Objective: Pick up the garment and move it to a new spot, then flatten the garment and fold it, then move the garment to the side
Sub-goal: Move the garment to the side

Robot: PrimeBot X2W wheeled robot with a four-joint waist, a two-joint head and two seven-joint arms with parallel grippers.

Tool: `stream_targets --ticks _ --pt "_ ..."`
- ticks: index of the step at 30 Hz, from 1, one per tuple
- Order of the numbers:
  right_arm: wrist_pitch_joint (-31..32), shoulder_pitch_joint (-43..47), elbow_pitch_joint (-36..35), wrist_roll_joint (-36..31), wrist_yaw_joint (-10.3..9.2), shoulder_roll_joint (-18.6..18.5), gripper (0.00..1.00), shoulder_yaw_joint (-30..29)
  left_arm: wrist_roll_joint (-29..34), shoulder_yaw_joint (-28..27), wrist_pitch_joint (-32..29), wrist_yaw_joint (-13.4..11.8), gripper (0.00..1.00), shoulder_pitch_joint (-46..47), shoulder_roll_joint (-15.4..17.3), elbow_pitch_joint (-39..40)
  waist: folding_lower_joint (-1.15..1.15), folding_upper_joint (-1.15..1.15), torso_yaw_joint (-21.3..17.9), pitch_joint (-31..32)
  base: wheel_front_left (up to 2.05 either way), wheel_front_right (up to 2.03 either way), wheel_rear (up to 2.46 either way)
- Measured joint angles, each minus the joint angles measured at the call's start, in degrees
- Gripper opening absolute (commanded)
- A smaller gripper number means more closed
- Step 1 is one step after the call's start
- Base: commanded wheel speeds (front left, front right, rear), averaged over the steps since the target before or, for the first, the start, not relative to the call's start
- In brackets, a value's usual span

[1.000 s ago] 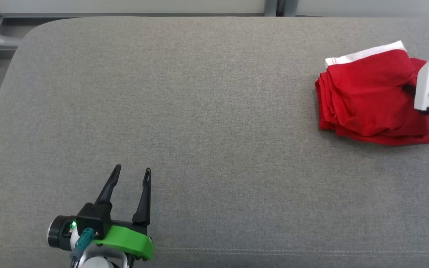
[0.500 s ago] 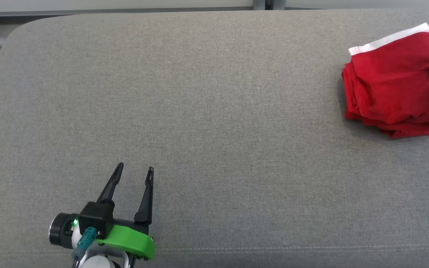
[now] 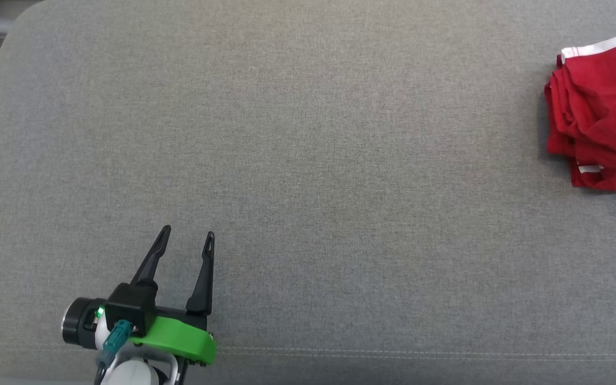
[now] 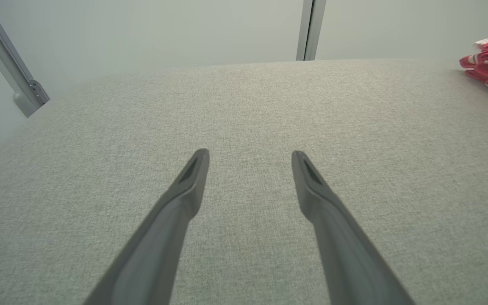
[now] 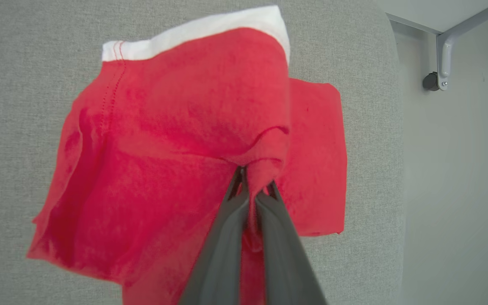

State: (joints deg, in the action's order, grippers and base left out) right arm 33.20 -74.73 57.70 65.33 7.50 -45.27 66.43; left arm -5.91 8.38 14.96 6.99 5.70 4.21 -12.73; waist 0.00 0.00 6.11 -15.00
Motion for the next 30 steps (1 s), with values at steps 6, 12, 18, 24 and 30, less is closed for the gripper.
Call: stream_targets --ticks 6,12,18,24,30 --pt "0.0 -1.9 0.8 -1.1 0.0 -1.5 0.0 1.0 0.3 0.0 0.0 0.0 1.0 1.1 0.0 0.6 0.0 0.0 0.0 -1.8 0.0 0.0 0.0" --pt "-0.2 -2.4 1.4 -2.2 0.0 -2.1 0.0 2.1 0.3 -0.1 0.0 0.1 1.0 1.5 -0.1 0.8 0.0 0.0 -0.2 -3.5 0.0 0.0 0.0" --pt "-2.5 -2.8 1.7 -3.7 0.0 -2.2 0.18 3.1 0.3 0.0 0.0 0.1 1.0 2.1 -0.2 0.4 0.0 0.0 -0.2 -3.9 0.0 0.0 0.0" --pt "-3.9 -3.1 3.0 -6.5 0.02 -2.3 1.0 4.4 0.3 -0.4 0.0 0.1 1.0 2.1 -0.2 0.2 0.0 0.0 -0.1 -3.5 0.0 0.0 0.0" --pt "-7.7 -3.2 2.5 -7.4 0.02 -1.9 1.0 4.8 0.3 -0.9 0.0 0.1 1.0 2.0 -0.2 0.0 0.0 0.0 -0.3 -2.7 0.0 0.0 0.0"
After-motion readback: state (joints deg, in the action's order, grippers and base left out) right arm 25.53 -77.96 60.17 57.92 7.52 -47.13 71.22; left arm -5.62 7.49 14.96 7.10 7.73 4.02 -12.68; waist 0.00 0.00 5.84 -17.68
